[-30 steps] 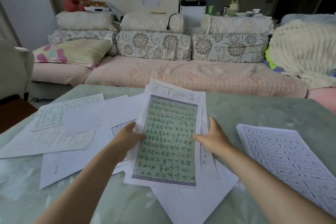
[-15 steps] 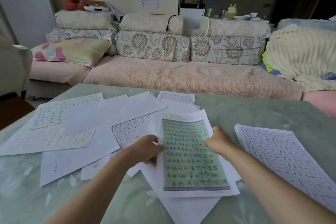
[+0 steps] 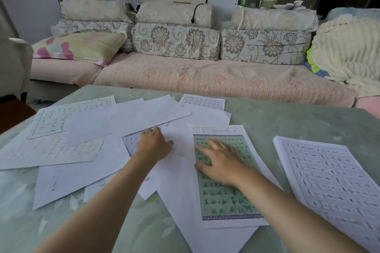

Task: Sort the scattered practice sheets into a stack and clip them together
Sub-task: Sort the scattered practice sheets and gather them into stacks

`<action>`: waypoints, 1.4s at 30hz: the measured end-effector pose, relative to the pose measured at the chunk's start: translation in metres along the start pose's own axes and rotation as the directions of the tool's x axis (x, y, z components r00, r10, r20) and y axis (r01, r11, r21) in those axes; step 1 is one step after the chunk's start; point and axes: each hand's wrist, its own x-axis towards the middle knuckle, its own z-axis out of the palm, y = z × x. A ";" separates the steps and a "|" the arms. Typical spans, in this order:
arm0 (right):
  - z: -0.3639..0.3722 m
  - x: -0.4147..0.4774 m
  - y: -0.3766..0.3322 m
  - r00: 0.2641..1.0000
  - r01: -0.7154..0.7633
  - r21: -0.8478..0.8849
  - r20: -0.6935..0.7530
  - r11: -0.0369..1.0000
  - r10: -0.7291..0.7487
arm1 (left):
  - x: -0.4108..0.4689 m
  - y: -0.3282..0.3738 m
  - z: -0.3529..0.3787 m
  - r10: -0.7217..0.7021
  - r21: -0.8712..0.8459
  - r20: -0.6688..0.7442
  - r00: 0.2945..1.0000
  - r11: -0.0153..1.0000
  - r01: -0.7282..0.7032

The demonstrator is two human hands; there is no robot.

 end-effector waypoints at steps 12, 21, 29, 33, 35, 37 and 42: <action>0.015 0.004 0.008 0.999 0.008 -0.010 -0.033 1.000 -0.009 | -0.002 0.003 -0.016 -0.203 -0.664 0.256 0.945 0.674 0.325; -0.005 -0.009 -0.012 0.998 -0.057 0.017 0.004 0.998 0.056 | -0.060 -0.057 -0.100 -0.188 -0.888 -0.086 0.978 0.460 0.011; -0.051 -0.010 -0.045 0.952 -0.262 0.950 0.283 -0.169 0.118 | -0.103 -0.059 -0.081 -0.178 -0.920 0.028 0.984 0.380 0.095; -0.058 -0.018 -0.027 0.924 -0.273 0.958 0.238 0.082 0.299 | -0.115 -0.039 -0.057 -0.105 -0.894 0.081 0.991 0.432 0.118; -0.050 -0.020 -0.008 0.878 -0.326 0.887 0.155 0.328 0.453 | -0.117 -0.025 -0.051 -0.038 -0.890 0.181 0.983 0.418 0.180; -0.045 -0.029 0.010 0.838 -0.381 0.799 0.086 0.465 0.539 | -0.118 -0.011 -0.043 0.026 -0.839 0.257 0.966 0.501 0.210; -0.033 -0.052 0.046 0.814 -0.473 0.571 -0.008 0.671 0.580 | -0.112 0.007 -0.020 0.156 -0.225 0.109 0.982 0.966 -0.128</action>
